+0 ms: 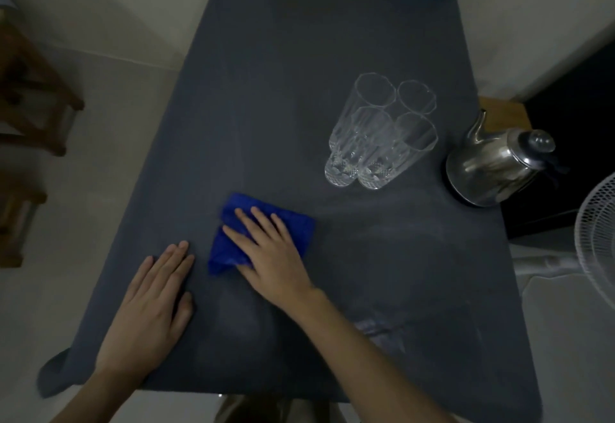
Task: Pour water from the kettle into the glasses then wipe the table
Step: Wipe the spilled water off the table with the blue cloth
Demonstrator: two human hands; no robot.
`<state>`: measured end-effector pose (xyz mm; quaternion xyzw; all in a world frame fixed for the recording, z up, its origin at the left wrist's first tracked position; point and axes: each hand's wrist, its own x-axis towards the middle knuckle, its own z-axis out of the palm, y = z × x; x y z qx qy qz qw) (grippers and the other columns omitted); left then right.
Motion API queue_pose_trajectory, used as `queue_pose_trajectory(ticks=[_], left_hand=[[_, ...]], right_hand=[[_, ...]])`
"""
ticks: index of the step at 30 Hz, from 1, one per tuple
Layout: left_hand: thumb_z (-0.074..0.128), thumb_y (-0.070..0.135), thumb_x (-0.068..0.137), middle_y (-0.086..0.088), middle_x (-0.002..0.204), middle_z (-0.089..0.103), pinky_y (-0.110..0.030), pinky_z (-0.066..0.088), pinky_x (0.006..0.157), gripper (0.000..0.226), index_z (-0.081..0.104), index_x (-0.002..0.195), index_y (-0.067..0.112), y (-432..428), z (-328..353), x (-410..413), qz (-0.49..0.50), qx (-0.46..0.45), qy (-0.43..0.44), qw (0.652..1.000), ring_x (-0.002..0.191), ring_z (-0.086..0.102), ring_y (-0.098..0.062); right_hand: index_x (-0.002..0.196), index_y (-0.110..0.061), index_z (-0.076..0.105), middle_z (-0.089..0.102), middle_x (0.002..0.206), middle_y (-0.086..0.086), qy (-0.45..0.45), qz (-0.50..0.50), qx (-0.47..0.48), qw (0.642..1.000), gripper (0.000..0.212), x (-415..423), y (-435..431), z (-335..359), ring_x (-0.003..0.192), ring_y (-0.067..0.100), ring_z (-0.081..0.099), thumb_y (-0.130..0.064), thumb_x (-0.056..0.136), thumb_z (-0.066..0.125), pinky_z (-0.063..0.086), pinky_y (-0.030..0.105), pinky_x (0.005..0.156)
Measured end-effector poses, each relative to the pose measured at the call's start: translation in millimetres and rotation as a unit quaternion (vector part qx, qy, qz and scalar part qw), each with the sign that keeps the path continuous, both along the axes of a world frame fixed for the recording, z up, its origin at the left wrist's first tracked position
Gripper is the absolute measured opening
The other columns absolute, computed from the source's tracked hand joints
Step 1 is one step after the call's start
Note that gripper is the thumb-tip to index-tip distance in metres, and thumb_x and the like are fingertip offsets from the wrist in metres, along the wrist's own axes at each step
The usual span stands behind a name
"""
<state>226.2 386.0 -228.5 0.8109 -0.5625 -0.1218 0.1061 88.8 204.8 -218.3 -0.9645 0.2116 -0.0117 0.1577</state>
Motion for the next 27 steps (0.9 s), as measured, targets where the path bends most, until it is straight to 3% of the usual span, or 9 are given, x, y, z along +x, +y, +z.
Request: queue_pose_trajectory(ticks=[5, 9, 14, 17, 21, 23, 27], left_hand=[[0.032, 0.037, 0.094, -0.003, 0.156, 0.028, -0.04, 0.012, 0.12, 0.057, 0.038, 0.144, 0.01, 0.7, 0.7, -1.3, 0.001, -0.01, -0.003, 1.0, 0.145, 0.021, -0.015], [0.031, 0.037, 0.095, -0.004, 0.156, 0.03, -0.041, 0.014, 0.119, 0.057, 0.04, 0.144, 0.009, 1.0, 1.1, -1.5, 0.002, -0.017, -0.007, 1.0, 0.144, 0.023, -0.016], [0.031, 0.037, 0.096, -0.005, 0.154, 0.033, -0.038, 0.011, 0.12, 0.056, 0.043, 0.142, 0.008, 1.7, 4.2, -1.7, 0.004, -0.03, -0.009, 1.0, 0.143, 0.025, -0.015], [0.031, 0.037, 0.096, -0.006, 0.154, 0.034, -0.038, 0.012, 0.119, 0.055, 0.042, 0.143, 0.009, 3.3, 3.3, -1.9, 0.007, -0.032, -0.014, 0.999, 0.143, 0.027, -0.017], [0.031, 0.036, 0.096, -0.005, 0.154, 0.033, -0.041, 0.016, 0.118, 0.055, 0.039, 0.144, 0.009, 3.2, 0.8, -1.5, 0.007, -0.031, -0.016, 0.999, 0.144, 0.026, -0.017], [0.031, 0.036, 0.097, -0.005, 0.154, 0.033, -0.04, 0.015, 0.118, 0.055, 0.039, 0.144, 0.009, 2.6, 1.1, -2.2, 0.005, -0.03, -0.017, 0.999, 0.144, 0.026, -0.017], [0.031, 0.037, 0.096, -0.006, 0.155, 0.032, -0.038, 0.01, 0.12, 0.055, 0.039, 0.144, 0.01, 1.3, 1.3, -2.1, 0.0, -0.026, -0.02, 0.999, 0.143, 0.026, -0.018]], right_hand=[[0.145, -0.028, 0.037, 0.027, 0.157, 0.001, 0.064, 0.124, -0.055, 0.989, 0.077, -78.3, -28.2, 3.8, 0.145, 0.02, 0.024, -0.023, 0.075, 0.067, 0.015, 0.038, 0.118], [0.149, -0.037, 0.024, 0.019, 0.159, -0.006, 0.089, 0.045, -0.033, 0.995, 0.092, -179.1, -67.5, 17.4, 0.144, 0.018, 0.026, -0.022, 0.072, 0.072, 0.021, 0.04, 0.115], [0.149, -0.046, 0.013, 0.008, 0.159, -0.022, 0.112, -0.102, 0.028, 0.988, 0.054, -252.5, -85.0, 24.1, 0.144, 0.018, 0.023, -0.054, 0.097, 0.027, 0.01, 0.029, 0.119], [0.15, -0.044, 0.009, 0.003, 0.16, -0.021, 0.134, -0.104, -0.01, 0.985, 0.055, -244.0, -79.9, 16.5, 0.144, 0.018, 0.02, -0.055, 0.098, 0.02, 0.007, 0.028, 0.119], [0.151, -0.033, 0.02, 0.013, 0.161, -0.006, 0.12, 0.021, -0.049, 0.991, 0.075, -186.9, -55.7, 11.9, 0.145, 0.024, 0.021, -0.031, 0.083, 0.054, 0.013, 0.041, 0.118], [0.147, -0.025, 0.031, 0.025, 0.158, 0.002, 0.111, 0.084, -0.074, 0.987, 0.077, -149.8, -38.6, 10.0, 0.145, 0.024, 0.022, -0.03, 0.077, 0.062, 0.017, 0.044, 0.116], [0.144, -0.024, 0.038, 0.033, 0.154, 0.004, 0.102, 0.144, -0.096, 0.98, 0.07, -86.6, -11.5, 5.0, 0.143, 0.025, 0.027, -0.033, 0.077, 0.057, 0.019, 0.045, 0.115]])
